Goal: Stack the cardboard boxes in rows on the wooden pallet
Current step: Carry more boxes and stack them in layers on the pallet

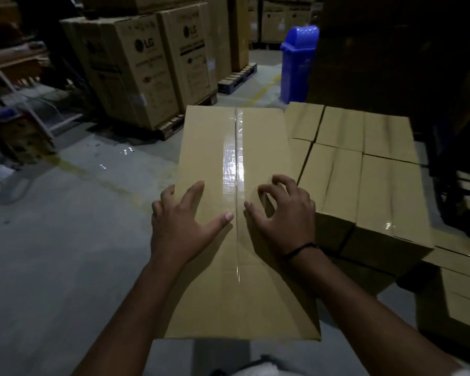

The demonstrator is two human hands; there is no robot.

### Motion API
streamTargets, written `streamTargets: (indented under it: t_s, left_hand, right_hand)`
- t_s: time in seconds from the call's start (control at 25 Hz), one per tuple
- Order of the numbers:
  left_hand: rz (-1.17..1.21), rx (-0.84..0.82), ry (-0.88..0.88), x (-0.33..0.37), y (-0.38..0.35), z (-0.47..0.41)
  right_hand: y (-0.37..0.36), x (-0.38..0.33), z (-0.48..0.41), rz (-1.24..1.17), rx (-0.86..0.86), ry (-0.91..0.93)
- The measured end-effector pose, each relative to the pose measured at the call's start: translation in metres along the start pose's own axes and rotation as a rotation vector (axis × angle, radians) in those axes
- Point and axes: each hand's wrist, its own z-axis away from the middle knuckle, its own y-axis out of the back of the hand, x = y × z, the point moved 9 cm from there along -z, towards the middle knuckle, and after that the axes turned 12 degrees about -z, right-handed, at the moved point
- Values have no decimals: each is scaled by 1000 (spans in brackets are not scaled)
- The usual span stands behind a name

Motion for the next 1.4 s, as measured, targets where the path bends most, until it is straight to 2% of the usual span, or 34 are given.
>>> streamTargets:
  t_s: [0.24, 0.44, 0.6, 0.8, 1.12, 1.4]
  left_hand:
    - [-30, -15, 111, -124, 9, -39]
    - [-51, -26, 157, -184, -1, -86]
    - [-57, -31, 200, -218, -23, -152]
    - [-88, -44, 251, -252, -46, -275]
    - [-48, -82, 286, -270, -72, -467]
    - [-23, -202, 166, -293, -145, -608]
  right_hand:
    - [-124, -61, -21, -47, -93, 4]
    - [-196, -78, -55, -71, -164, 3]
    - [-254, -74, -116, -92, -180, 15]
    - [-334, -67, -229, -130, -207, 11]
    - [-410, -52, -407, -162, -216, -49]
    - [-485, -7, -489, -96, -191, -177]
